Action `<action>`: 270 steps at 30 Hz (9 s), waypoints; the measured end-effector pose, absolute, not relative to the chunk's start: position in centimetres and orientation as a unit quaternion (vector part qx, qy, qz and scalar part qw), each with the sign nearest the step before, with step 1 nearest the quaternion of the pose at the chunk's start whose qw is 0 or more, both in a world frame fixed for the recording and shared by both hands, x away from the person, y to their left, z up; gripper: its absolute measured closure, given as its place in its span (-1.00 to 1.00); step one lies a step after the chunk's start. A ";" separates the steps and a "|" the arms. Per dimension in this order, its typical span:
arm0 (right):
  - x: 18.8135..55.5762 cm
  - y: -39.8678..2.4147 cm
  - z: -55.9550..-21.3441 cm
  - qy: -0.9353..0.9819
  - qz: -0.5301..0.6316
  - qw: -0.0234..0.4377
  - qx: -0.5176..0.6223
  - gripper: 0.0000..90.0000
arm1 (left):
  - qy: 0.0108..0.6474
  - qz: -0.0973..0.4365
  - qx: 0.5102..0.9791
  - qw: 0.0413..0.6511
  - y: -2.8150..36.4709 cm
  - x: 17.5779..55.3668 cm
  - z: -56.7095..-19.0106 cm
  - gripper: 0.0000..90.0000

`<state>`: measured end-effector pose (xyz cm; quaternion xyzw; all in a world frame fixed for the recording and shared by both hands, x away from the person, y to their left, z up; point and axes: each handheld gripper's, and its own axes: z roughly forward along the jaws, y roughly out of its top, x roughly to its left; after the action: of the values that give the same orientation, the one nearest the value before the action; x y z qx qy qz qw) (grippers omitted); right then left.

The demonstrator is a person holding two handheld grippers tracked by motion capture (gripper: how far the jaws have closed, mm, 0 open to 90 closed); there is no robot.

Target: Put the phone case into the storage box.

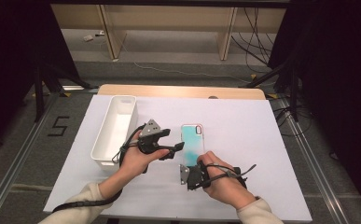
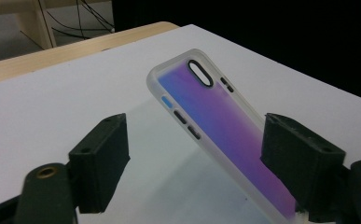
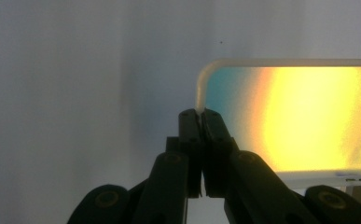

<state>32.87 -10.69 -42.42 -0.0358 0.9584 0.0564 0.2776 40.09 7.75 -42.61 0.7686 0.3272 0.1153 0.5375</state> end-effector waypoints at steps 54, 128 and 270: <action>32.7 -10.0 -43.3 0.958 0.052 0.278 -0.049 0.97 | 0.371 0.049 0.746 0.551 6.8 41.4 -43.5 0.58; 33.5 -17.3 -41.5 0.878 0.342 0.238 0.235 -0.36 | 0.358 0.063 0.726 0.584 9.6 40.9 -40.6 0.84; 32.6 -25.9 -42.1 0.736 0.482 0.237 0.412 -0.45 | 0.410 0.172 0.661 0.604 23.4 43.1 -34.8 0.85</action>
<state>32.59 -25.90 -42.10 0.4122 0.7359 0.4821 0.2370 43.13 23.41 -34.80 0.6614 0.4097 0.1715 0.6043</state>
